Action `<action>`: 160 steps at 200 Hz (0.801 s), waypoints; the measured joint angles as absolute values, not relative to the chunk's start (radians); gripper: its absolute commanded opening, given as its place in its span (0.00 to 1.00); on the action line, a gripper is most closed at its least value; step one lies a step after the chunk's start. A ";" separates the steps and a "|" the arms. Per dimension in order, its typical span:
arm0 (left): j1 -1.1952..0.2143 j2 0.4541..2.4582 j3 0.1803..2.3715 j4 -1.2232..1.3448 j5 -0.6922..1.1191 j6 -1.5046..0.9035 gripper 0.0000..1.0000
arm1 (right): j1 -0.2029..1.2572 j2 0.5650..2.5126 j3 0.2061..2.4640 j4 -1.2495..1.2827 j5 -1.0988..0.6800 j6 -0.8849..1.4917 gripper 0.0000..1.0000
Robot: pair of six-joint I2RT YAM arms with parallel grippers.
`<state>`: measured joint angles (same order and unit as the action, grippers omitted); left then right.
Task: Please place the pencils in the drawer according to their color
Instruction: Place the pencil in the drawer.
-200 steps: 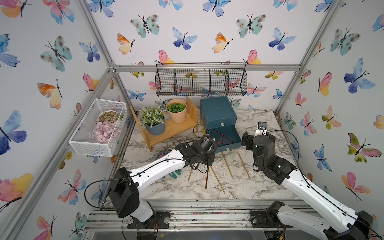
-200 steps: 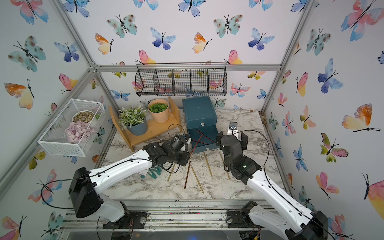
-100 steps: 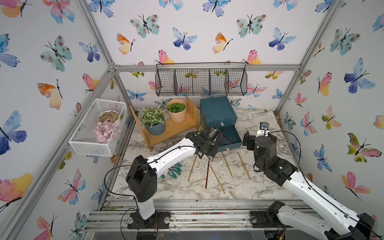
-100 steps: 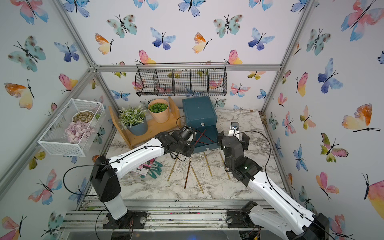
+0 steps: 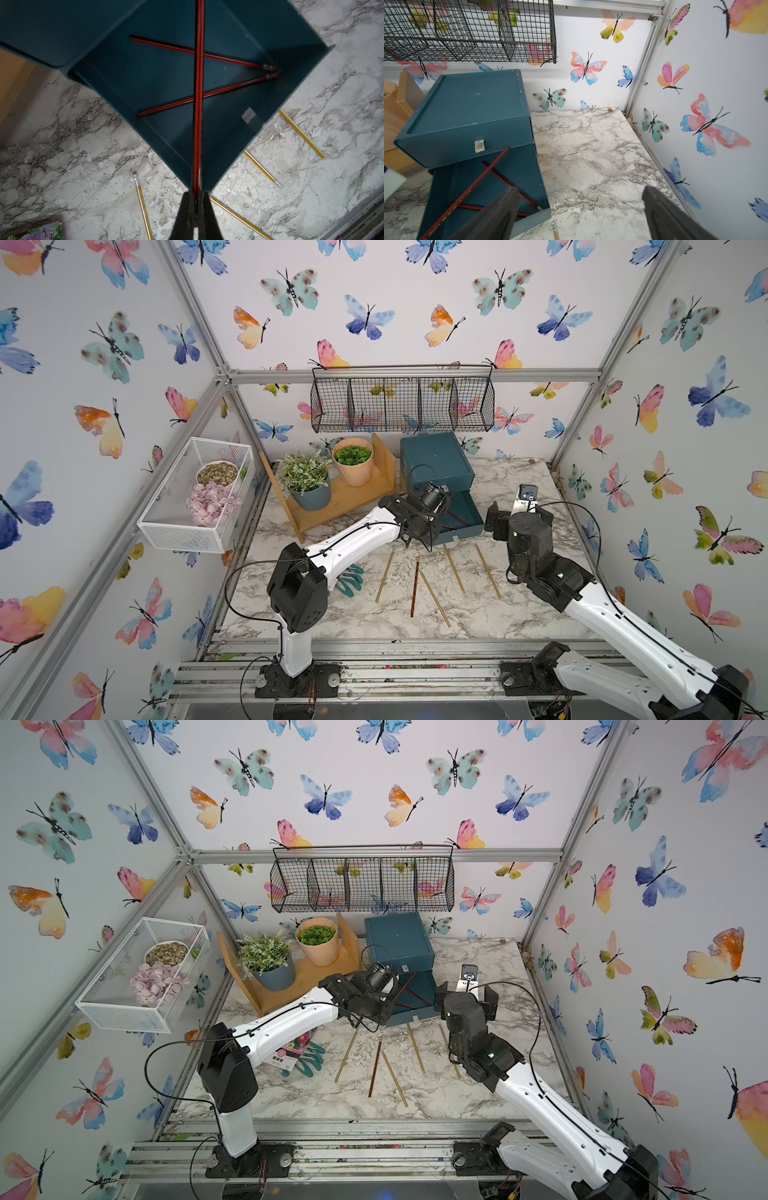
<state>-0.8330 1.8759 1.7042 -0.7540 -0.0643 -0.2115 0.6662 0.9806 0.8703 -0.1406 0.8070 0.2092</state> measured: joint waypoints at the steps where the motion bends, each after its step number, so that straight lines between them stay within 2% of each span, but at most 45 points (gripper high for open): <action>1: -0.833 1.878 1.706 -0.755 -0.064 -0.212 0.00 | 0.666 0.981 0.870 -0.141 0.807 0.209 0.98; 86: -0.833 1.932 1.766 -0.769 -0.068 -0.183 0.00 | 0.666 0.981 0.870 -0.141 0.804 0.210 0.99; 100: -0.833 1.937 1.771 -0.767 -0.068 -0.183 0.02 | 0.666 0.981 0.870 -0.141 0.800 0.210 0.99; 114: -0.833 1.938 1.771 -0.767 -0.070 -0.183 0.10 | 0.666 0.981 0.870 -0.141 0.796 0.210 0.98; 160: -0.833 1.938 1.771 -0.753 -0.088 -0.183 0.17 | 0.666 0.983 0.870 -0.142 0.781 0.217 0.98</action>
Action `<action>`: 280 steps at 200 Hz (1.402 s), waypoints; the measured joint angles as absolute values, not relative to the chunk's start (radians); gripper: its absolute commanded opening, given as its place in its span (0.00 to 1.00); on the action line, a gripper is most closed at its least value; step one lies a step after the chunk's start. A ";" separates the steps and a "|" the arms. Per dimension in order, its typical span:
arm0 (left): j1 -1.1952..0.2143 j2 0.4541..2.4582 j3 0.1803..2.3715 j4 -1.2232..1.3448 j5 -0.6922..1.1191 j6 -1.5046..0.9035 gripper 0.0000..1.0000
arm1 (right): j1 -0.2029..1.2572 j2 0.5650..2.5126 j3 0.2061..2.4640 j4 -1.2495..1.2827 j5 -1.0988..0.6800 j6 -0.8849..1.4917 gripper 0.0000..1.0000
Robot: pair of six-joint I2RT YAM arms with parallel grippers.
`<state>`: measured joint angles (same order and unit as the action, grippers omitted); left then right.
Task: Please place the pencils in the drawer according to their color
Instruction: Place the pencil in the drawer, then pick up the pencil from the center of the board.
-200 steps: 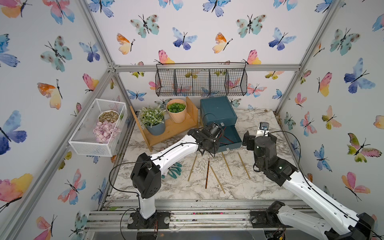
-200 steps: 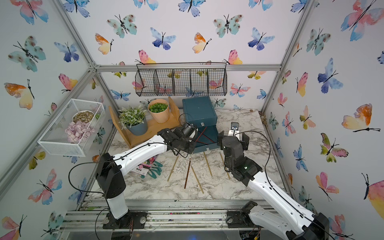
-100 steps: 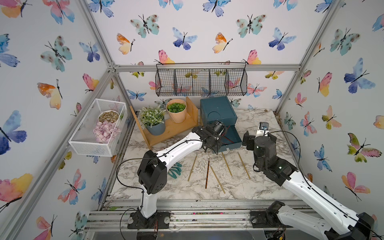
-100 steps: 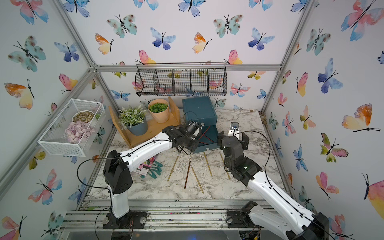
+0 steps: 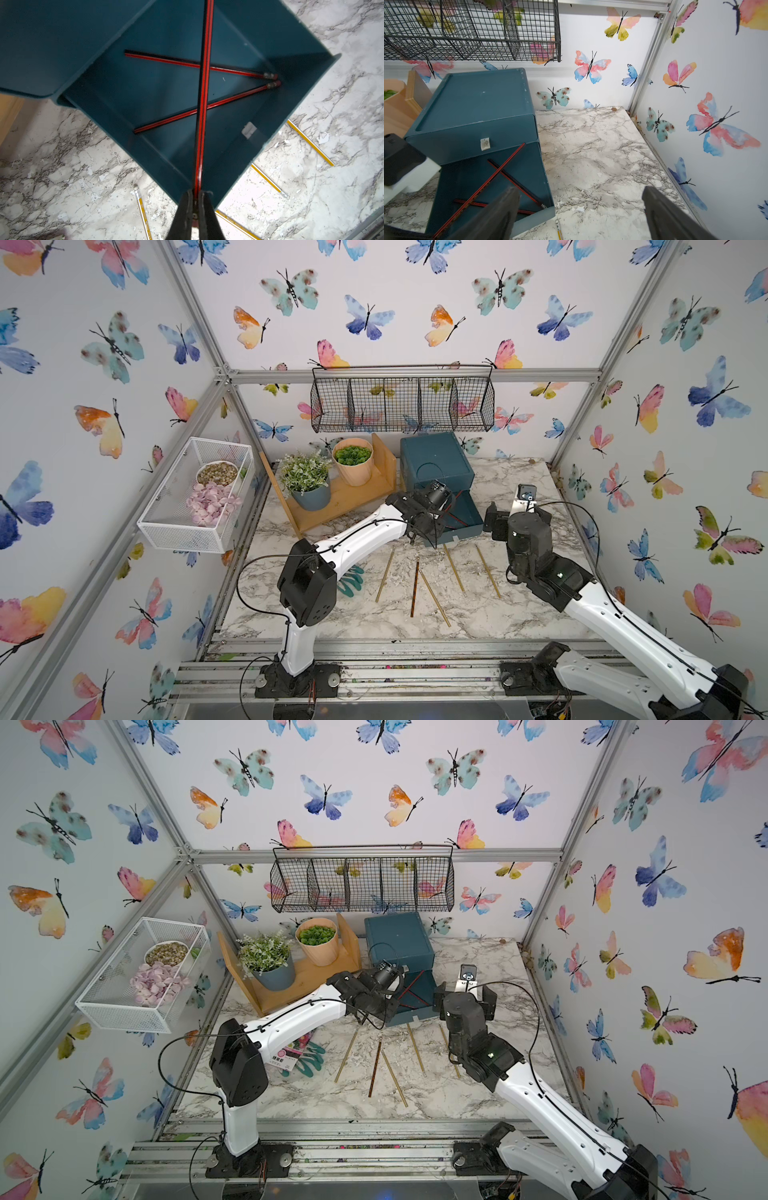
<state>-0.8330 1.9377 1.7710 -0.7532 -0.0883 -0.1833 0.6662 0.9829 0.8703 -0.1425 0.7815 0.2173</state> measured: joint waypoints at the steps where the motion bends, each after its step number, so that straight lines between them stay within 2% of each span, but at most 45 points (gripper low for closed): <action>1: -0.833 1.938 1.771 -0.752 -0.089 -0.183 0.17 | 0.666 0.983 0.870 -0.142 0.781 0.217 0.98; 14: -0.833 1.938 1.770 -0.736 -0.093 -0.184 0.21 | 0.666 0.983 0.870 -0.143 0.780 0.217 0.98; 75: -0.833 1.938 1.754 -0.685 -0.124 -0.184 0.21 | 0.666 0.983 0.870 -0.146 0.771 0.218 0.99; 99: -0.832 1.937 1.747 -0.669 -0.139 -0.187 0.26 | 0.666 0.983 0.870 -0.154 0.760 0.221 0.99; 137: -0.832 1.855 1.612 -0.609 -0.178 -0.226 0.48 | 0.666 0.991 0.878 -0.194 0.731 0.231 0.95; 184: -0.813 1.576 1.373 -0.484 -0.242 -0.312 0.76 | 0.666 1.058 0.925 -0.257 0.626 0.270 0.89; 206: -0.770 1.451 1.247 -0.397 -0.261 -0.373 0.87 | 0.667 1.103 0.949 -0.277 0.559 0.295 0.83; 222: -0.727 1.369 1.144 -0.350 -0.276 -0.413 1.00 | 0.667 1.136 0.967 -0.294 0.509 0.315 0.78; 252: -0.690 1.270 0.996 -0.303 -0.337 -0.484 0.99 | 0.670 1.179 0.976 -0.310 0.409 0.365 0.71; 280: -0.674 1.201 0.892 -0.274 -0.373 -0.549 0.98 | 0.706 1.189 0.975 -0.311 0.355 0.421 0.71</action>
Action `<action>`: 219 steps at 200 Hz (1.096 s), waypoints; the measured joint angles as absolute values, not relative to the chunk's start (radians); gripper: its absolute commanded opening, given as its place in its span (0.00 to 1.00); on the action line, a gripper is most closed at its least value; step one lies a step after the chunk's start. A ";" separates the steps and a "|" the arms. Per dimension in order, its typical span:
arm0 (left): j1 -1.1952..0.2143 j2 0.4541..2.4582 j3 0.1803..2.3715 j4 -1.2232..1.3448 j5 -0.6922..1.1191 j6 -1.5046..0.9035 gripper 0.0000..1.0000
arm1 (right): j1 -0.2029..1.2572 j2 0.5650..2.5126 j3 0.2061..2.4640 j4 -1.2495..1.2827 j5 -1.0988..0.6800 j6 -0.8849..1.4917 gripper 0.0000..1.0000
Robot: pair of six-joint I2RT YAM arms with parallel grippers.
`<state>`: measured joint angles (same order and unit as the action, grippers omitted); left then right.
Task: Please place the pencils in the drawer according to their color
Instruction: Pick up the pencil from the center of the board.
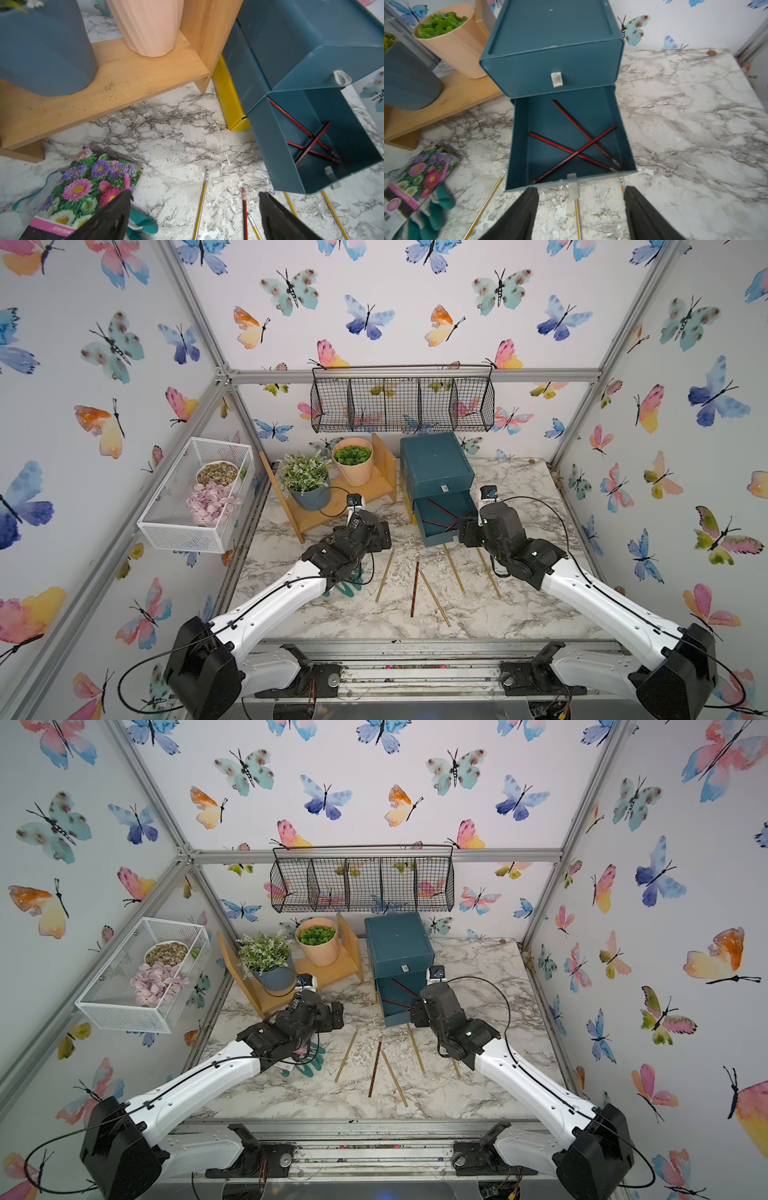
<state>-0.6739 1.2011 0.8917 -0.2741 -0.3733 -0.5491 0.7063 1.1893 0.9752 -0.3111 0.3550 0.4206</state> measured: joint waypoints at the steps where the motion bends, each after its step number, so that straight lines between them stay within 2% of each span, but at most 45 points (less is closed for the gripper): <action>1: -0.674 1.201 0.892 -0.274 -0.373 -0.549 0.98 | 0.709 1.189 0.975 -0.311 0.354 0.420 0.71; 64: -0.633 1.079 0.695 -0.231 -0.431 -0.706 0.98 | 0.909 1.275 0.968 -0.317 0.334 0.561 0.71; 139: -0.616 1.014 0.590 -0.196 -0.465 -0.816 0.98 | 1.141 1.458 0.936 -0.334 0.273 0.635 0.59; 219: -0.599 1.015 0.579 -0.190 -0.474 -0.847 0.98 | 1.157 1.650 0.949 -0.348 0.198 0.637 0.54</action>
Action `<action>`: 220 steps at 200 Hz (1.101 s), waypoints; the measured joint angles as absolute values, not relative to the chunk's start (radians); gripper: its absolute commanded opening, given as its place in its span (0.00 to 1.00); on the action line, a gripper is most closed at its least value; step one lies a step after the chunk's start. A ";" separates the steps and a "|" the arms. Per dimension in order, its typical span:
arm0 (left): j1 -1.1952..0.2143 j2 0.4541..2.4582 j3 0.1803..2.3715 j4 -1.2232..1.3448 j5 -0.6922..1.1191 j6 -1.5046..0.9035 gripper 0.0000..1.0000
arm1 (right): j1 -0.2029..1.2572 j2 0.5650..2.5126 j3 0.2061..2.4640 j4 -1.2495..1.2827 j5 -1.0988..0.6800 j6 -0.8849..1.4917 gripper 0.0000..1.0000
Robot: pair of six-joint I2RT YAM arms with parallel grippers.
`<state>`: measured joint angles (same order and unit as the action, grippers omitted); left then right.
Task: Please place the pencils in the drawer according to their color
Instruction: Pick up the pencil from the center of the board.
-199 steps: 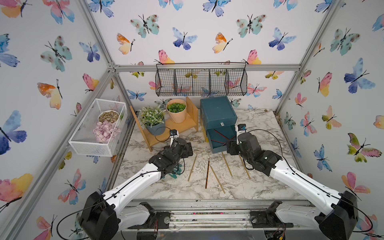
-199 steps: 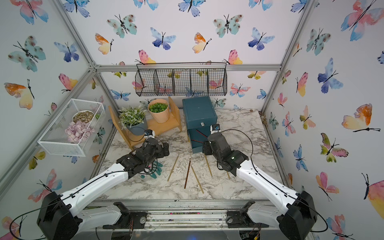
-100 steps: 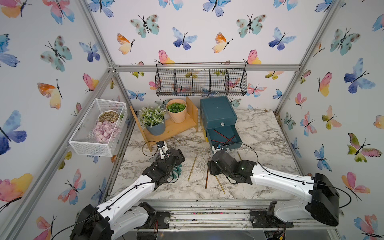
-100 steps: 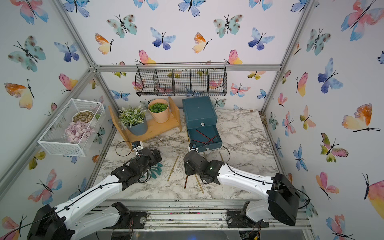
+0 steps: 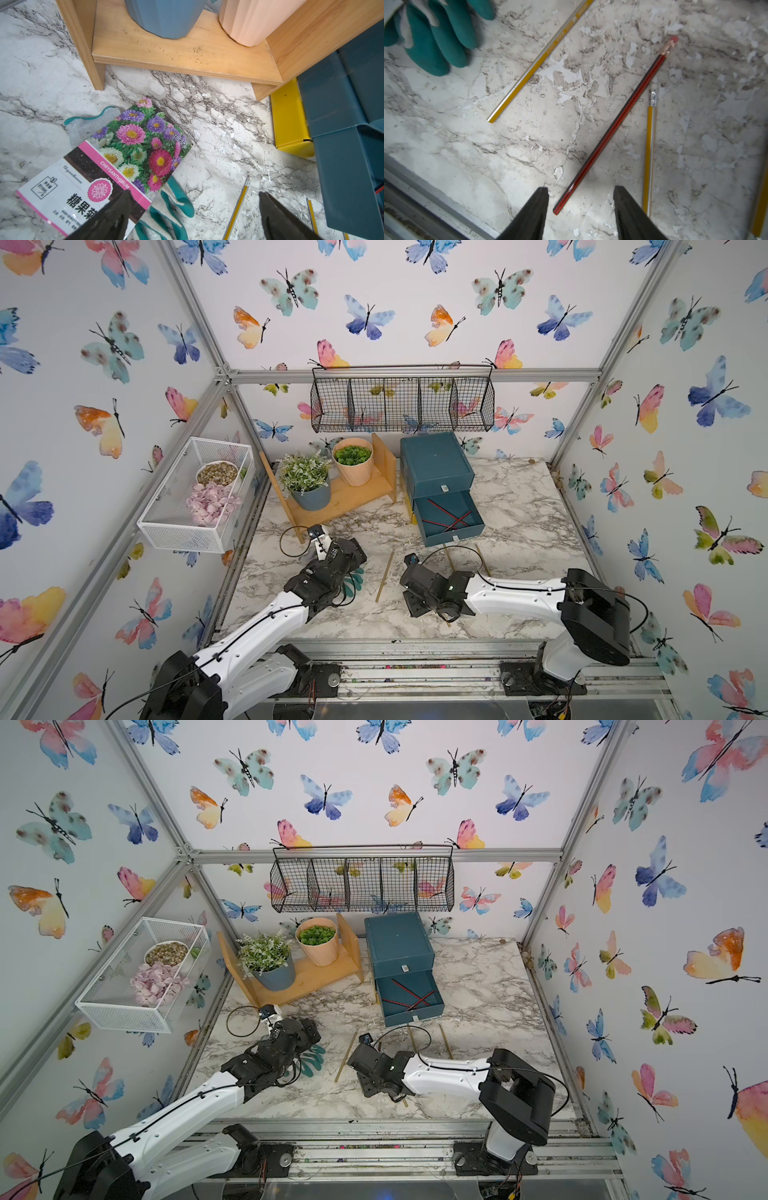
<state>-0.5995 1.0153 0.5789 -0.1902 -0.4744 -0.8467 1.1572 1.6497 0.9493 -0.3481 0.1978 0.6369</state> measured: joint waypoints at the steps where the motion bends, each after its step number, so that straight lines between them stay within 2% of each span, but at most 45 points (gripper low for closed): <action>1: -0.599 1.015 0.579 -0.190 -0.474 -0.847 0.98 | 1.157 1.652 0.950 -0.349 0.198 0.637 0.53; 45: -0.595 1.034 0.579 -0.183 -0.474 -0.854 0.98 | 1.157 1.742 0.990 -0.358 0.199 0.640 0.47; 149: -0.578 1.059 0.574 -0.165 -0.472 -0.854 0.98 | 1.155 1.837 1.076 -0.395 0.258 0.648 0.53; 220: -0.575 1.100 0.574 -0.154 -0.467 -0.853 0.98 | 1.136 1.852 1.092 -0.380 0.256 0.614 0.37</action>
<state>-0.5751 1.1000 0.5739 -0.1535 -0.4667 -0.8528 1.1358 1.8523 1.0916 -0.3801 0.2562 0.6140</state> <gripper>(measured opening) 0.984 0.381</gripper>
